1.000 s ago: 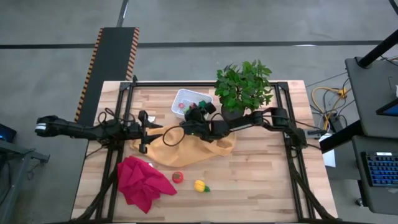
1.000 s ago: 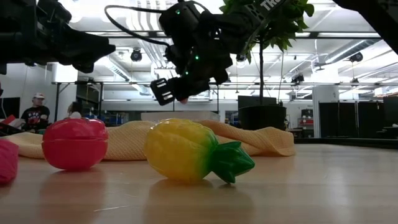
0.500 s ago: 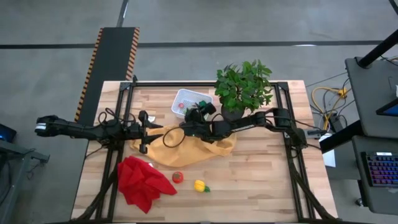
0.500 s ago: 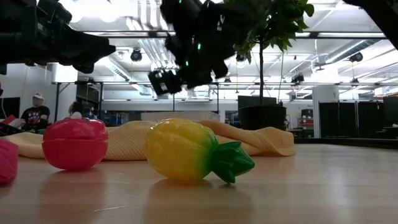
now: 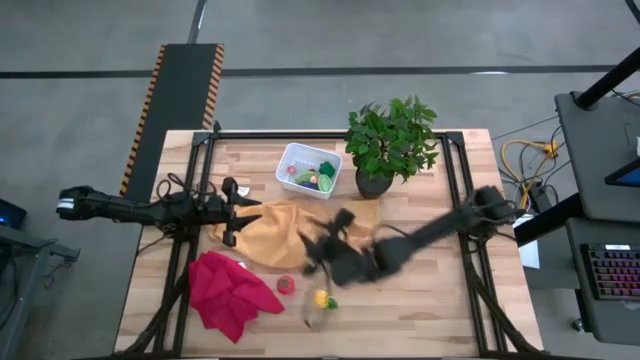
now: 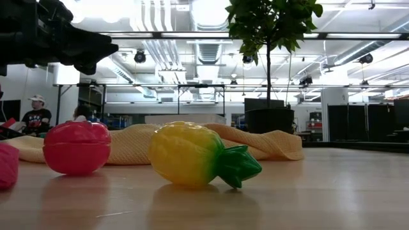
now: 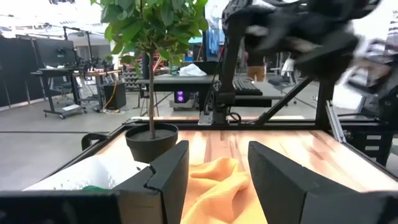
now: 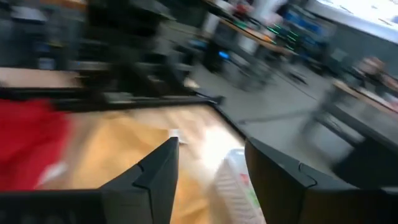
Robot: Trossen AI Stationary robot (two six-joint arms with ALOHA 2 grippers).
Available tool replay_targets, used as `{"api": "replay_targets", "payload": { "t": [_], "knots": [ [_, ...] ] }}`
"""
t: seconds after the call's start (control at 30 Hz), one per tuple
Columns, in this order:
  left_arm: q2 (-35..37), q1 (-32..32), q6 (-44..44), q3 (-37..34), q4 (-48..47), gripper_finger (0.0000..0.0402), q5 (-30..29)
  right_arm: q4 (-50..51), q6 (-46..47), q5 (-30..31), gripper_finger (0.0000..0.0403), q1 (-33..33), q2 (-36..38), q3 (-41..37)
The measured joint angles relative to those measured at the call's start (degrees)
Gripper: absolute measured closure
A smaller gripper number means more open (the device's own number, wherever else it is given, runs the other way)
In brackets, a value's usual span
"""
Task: Pick and placing Produce into tupperware
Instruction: Put the red tomato into the white bin
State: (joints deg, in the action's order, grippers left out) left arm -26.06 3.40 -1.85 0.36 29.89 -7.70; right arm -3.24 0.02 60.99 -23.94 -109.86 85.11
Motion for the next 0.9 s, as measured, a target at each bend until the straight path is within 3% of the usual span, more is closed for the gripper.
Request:
{"api": "replay_targets", "payload": {
  "t": [0.4,0.5,0.57,0.77,0.9],
  "knots": [
    [-0.18,0.00,0.00,0.00,2.98,0.0249,0.00,0.07,4.45,-0.26,0.0256,-22.81,15.23,-16.06],
    [-0.09,-0.01,-0.02,0.00,3.56,0.0249,-0.02,-0.92,5.93,-3.95,0.0268,-25.83,17.37,-20.86],
    [-0.07,0.00,-0.02,0.00,4.51,0.0249,-0.01,-4.73,7.77,-10.63,0.0288,-26.56,18.74,-24.69],
    [-0.74,0.00,-0.04,0.00,7.68,0.0249,-0.02,-28.64,5.14,-42.89,0.0384,-22.12,22.04,-36.60],
    [-0.92,-0.01,-0.15,0.00,8.23,0.0249,-0.02,-33.96,1.52,-51.75,0.0393,-15.73,25.35,-42.27]
  ]
}}
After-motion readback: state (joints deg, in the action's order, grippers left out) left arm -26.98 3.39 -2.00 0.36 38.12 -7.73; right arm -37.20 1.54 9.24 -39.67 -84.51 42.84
